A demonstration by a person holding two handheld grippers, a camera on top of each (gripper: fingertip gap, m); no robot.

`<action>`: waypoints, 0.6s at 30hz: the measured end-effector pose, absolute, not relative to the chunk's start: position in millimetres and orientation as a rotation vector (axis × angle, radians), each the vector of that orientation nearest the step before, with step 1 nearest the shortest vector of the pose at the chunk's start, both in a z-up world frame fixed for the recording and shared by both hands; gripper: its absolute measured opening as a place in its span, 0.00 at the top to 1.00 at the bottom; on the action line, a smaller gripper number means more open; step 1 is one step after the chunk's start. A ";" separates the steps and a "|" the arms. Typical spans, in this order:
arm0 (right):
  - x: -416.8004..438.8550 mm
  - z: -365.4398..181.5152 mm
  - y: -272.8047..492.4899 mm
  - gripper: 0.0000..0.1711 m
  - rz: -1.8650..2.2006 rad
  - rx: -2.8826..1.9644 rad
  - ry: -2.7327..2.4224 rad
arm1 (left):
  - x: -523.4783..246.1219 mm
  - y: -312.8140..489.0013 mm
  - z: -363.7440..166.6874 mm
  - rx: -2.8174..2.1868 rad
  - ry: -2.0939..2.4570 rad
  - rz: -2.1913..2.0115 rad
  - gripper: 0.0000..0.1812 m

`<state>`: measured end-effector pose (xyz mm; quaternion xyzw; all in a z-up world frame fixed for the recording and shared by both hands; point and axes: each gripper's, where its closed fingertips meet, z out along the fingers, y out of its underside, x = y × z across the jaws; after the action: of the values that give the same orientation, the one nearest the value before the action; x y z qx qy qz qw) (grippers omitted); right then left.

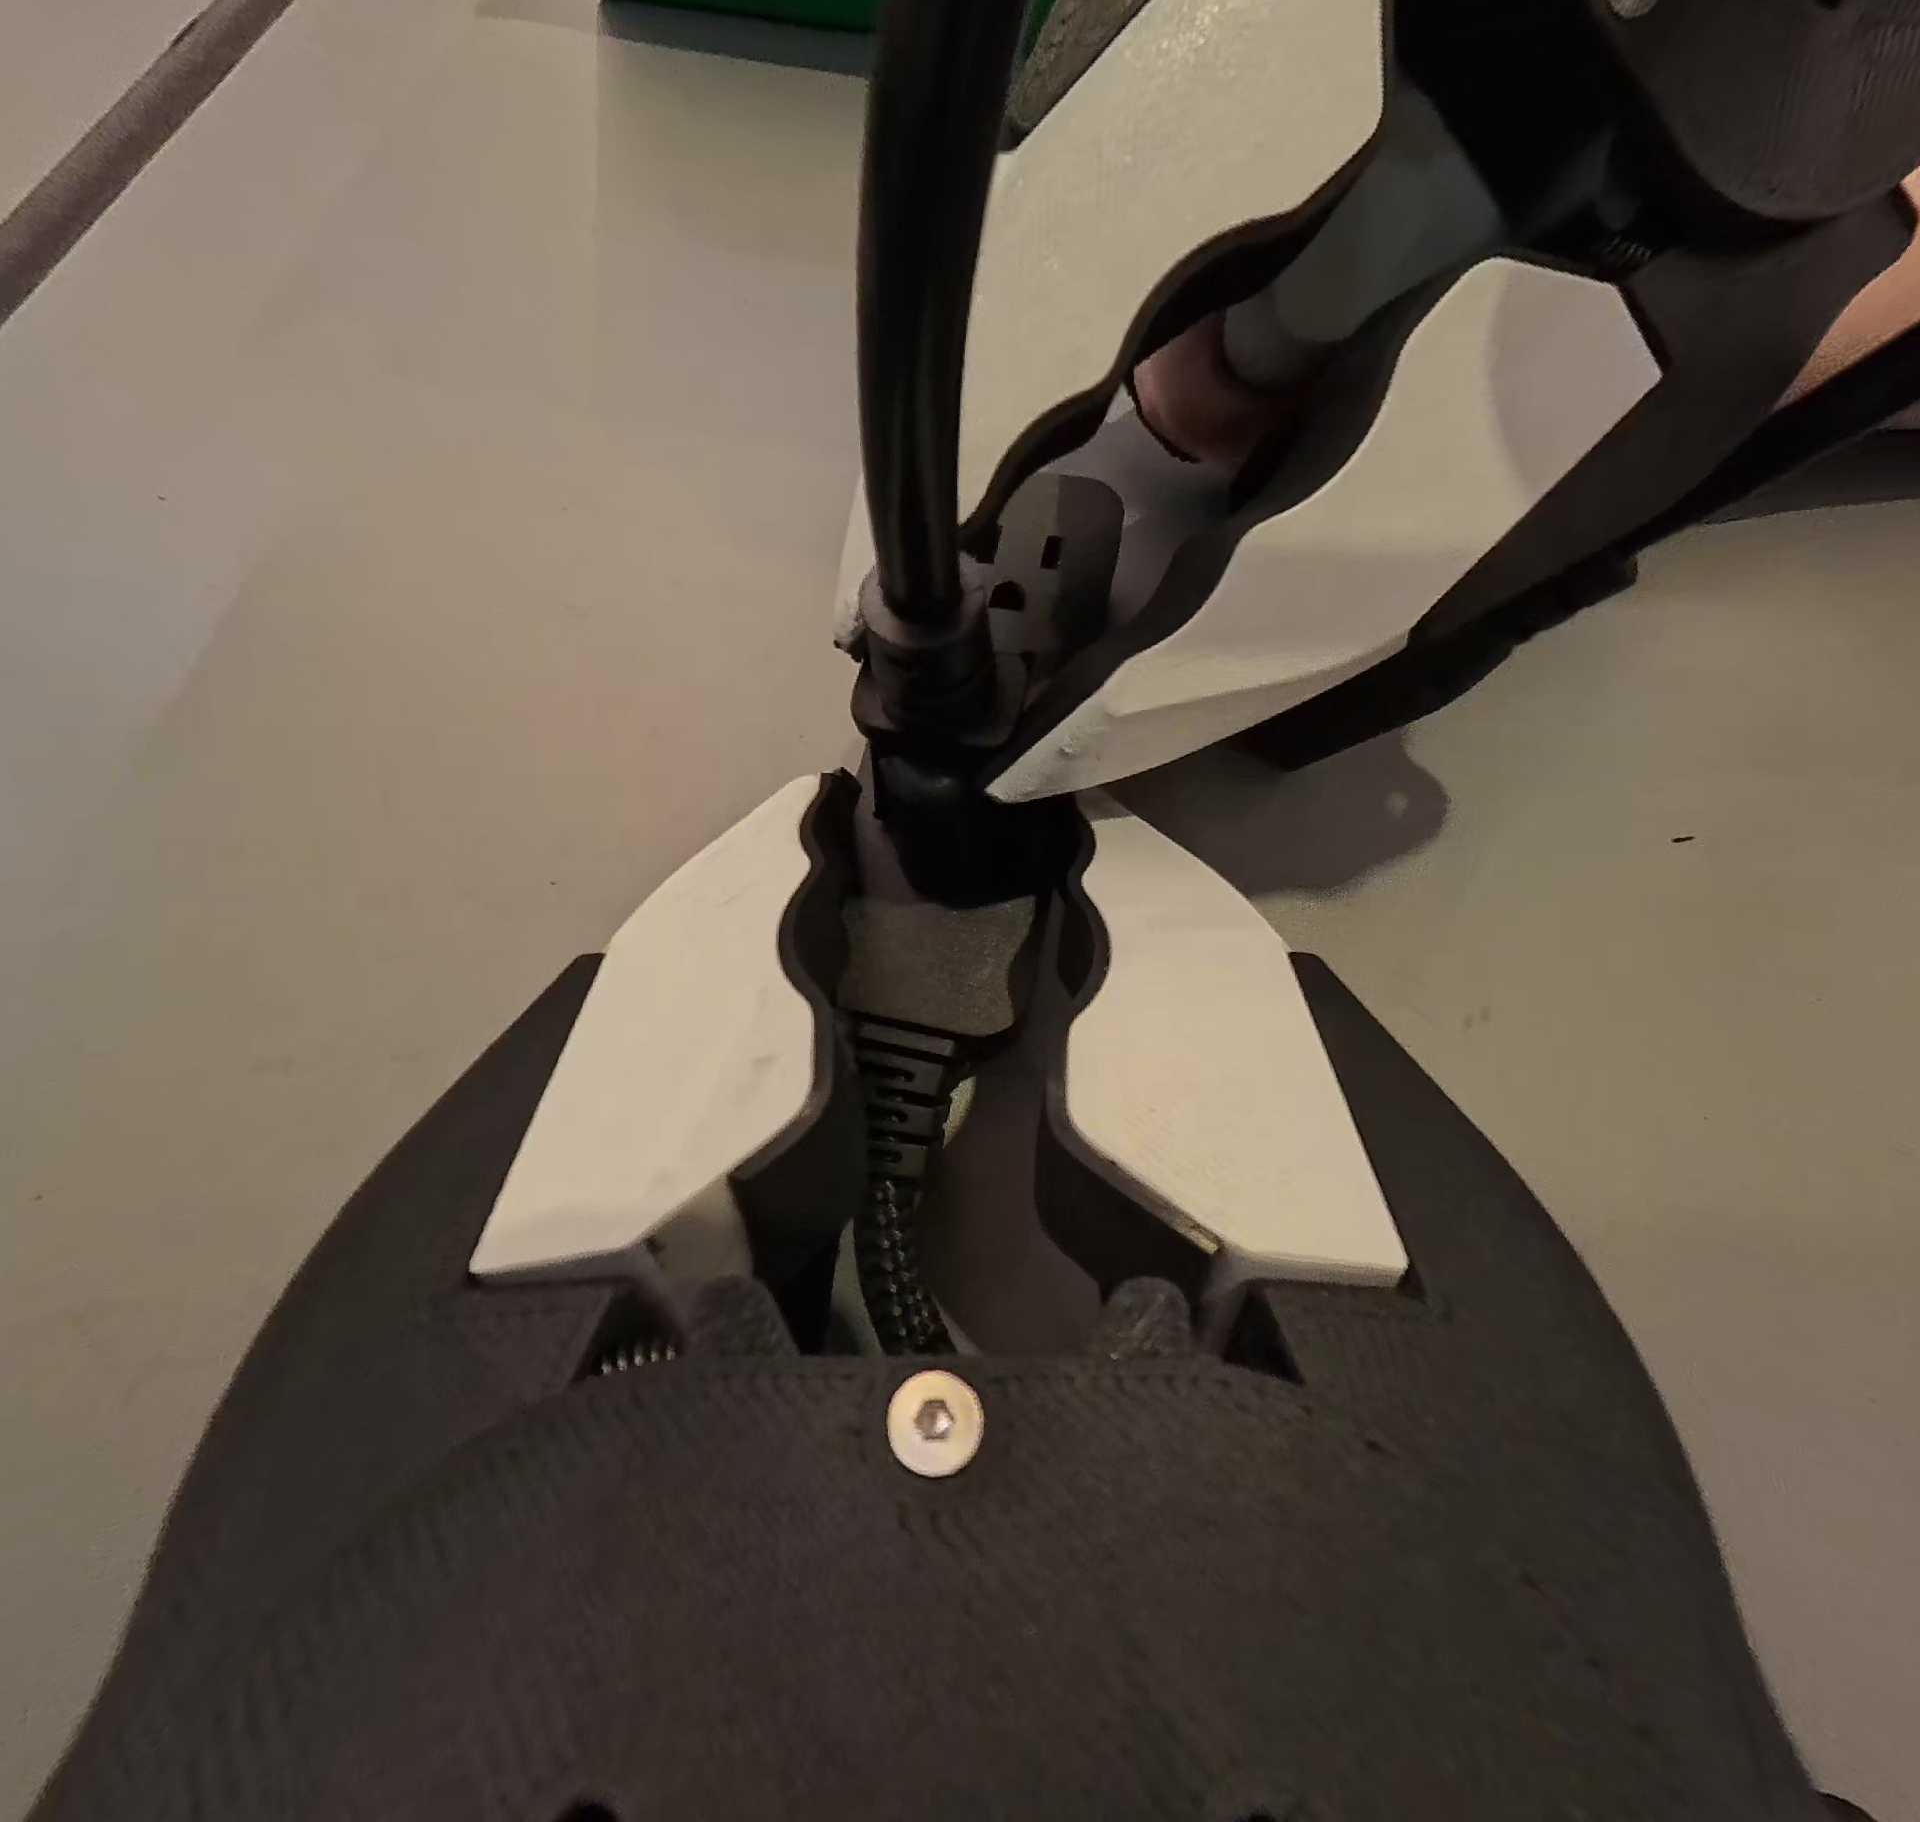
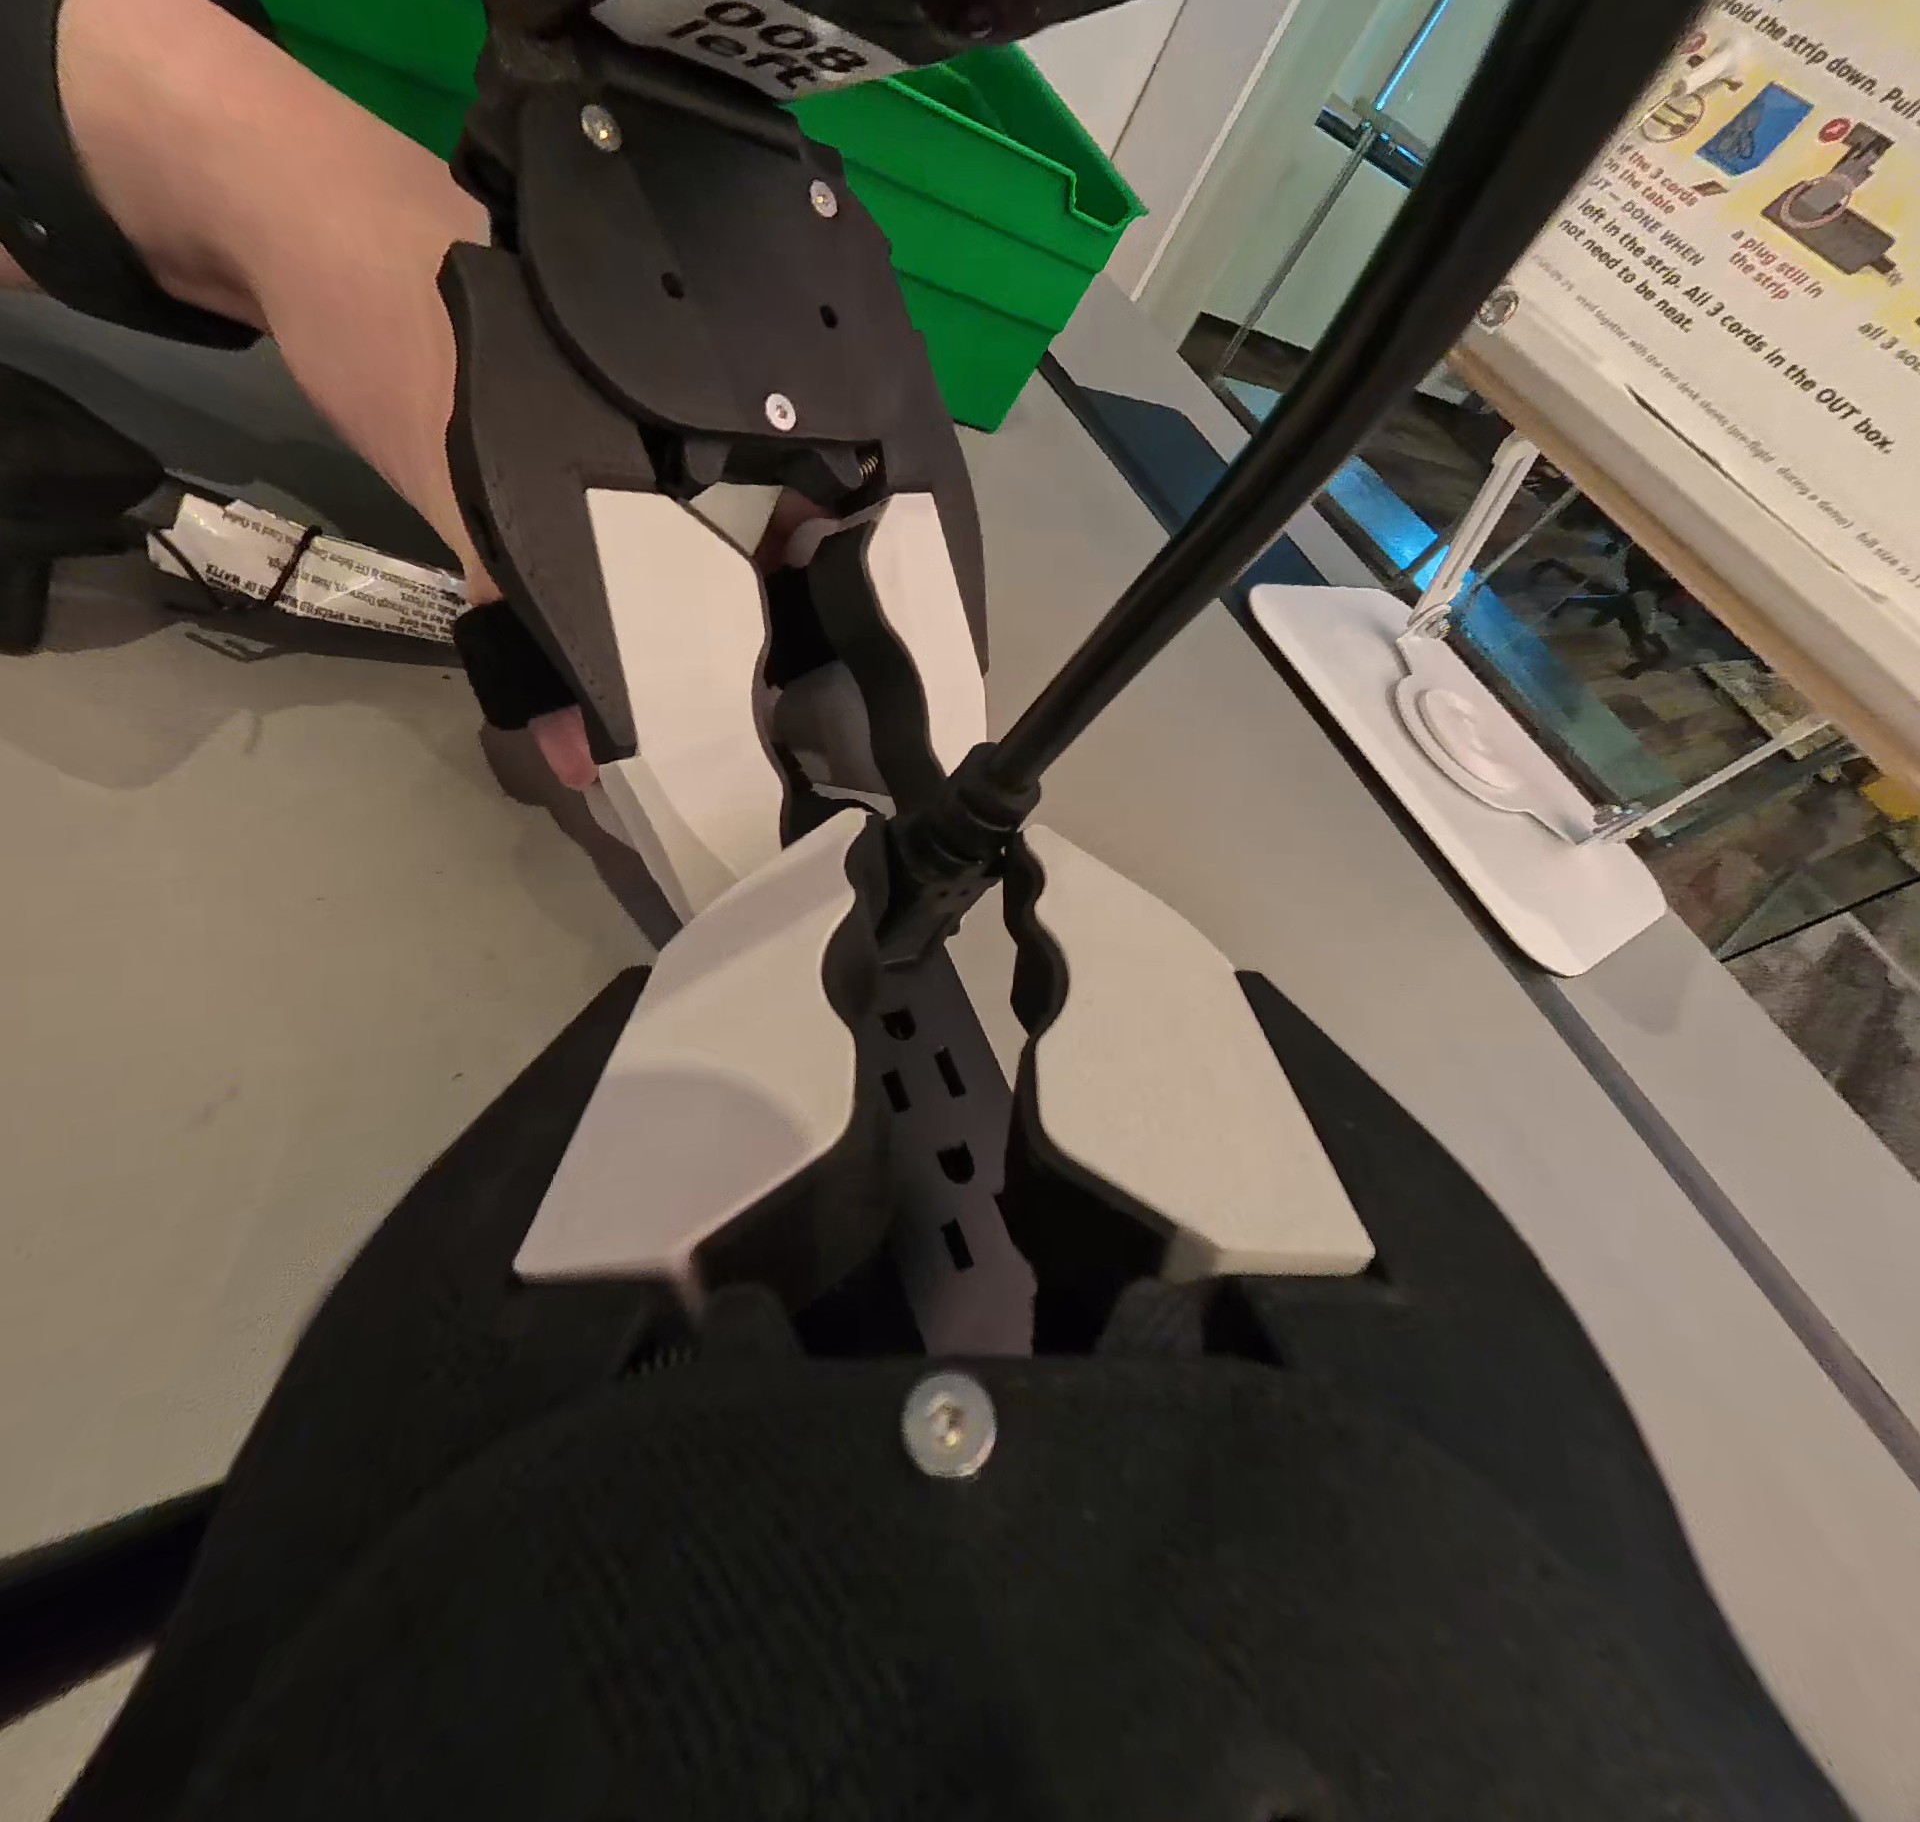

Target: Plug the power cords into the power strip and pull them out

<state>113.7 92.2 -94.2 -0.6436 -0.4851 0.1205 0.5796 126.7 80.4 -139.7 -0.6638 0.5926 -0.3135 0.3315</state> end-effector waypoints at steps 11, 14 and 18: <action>106.3 -91.8 89.1 0.89 0.201 -1.446 -1.243 | 127.6 80.0 -138.5 -1.709 1.553 -0.791 0.79; 105.5 -91.8 88.8 0.89 0.159 -1.428 -1.273 | 128.4 80.3 -138.4 -1.703 1.551 -0.778 0.79; 104.5 -91.7 88.7 0.88 0.111 -1.421 -1.303 | 129.6 80.5 -138.4 -1.706 1.550 -0.783 0.79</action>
<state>104.5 88.7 -91.7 -0.6052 -0.5549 0.0473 0.5688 129.6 80.5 -138.4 -0.6576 0.5972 -0.3019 0.3462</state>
